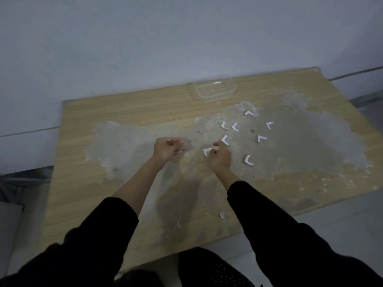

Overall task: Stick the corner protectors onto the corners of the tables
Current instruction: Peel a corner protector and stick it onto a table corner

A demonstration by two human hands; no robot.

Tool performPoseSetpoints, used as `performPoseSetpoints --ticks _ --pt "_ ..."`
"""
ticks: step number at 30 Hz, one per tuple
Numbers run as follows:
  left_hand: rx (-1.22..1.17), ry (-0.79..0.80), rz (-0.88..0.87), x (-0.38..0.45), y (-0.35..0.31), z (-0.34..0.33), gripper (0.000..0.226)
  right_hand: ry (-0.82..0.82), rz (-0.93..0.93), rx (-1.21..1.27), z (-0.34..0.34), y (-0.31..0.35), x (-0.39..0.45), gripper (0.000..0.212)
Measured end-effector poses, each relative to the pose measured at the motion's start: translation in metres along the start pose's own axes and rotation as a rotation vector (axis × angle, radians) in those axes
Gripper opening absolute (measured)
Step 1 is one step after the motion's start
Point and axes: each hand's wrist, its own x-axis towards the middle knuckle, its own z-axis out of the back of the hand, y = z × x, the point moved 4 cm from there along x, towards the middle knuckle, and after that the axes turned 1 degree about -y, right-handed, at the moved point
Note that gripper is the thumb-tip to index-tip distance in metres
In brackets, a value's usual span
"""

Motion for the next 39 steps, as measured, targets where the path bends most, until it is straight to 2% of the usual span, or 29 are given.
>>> performPoseSetpoints --ticks 3,7,12,18,22,26,28,29,31,39 --pt "-0.058 -0.029 0.001 -0.011 -0.001 0.018 0.024 0.081 0.164 0.044 -0.008 0.022 -0.016 0.029" --pt "-0.133 -0.041 0.020 -0.032 0.003 0.047 0.017 0.339 0.356 0.111 -0.043 0.063 -0.055 0.029" --pt "-0.223 -0.163 -0.022 -0.066 0.011 0.101 0.027 0.507 0.218 0.387 -0.083 0.090 -0.114 0.023" --pt "-0.072 -0.238 -0.079 -0.133 0.046 0.179 0.035 0.668 0.113 0.479 -0.124 0.097 -0.205 0.019" --pt "0.070 -0.285 -0.105 -0.178 0.076 0.230 0.032 0.694 0.089 0.445 -0.158 0.086 -0.268 0.020" --pt "0.088 -0.291 -0.121 -0.214 0.103 0.268 0.003 0.754 0.036 0.431 -0.180 0.079 -0.315 0.019" --pt "0.070 -0.327 -0.091 -0.232 0.119 0.284 0.004 0.786 -0.001 0.447 -0.186 0.078 -0.336 0.006" --pt "0.047 -0.350 -0.064 -0.241 0.129 0.292 0.006 0.793 -0.013 0.450 -0.192 0.077 -0.347 0.018" --pt "-0.015 -0.376 -0.004 -0.256 0.146 0.304 0.013 0.799 -0.039 0.458 -0.203 0.072 -0.364 0.029" --pt "-0.054 -0.423 0.098 -0.288 0.202 0.334 0.018 0.732 -0.068 0.410 -0.230 0.046 -0.422 0.033"
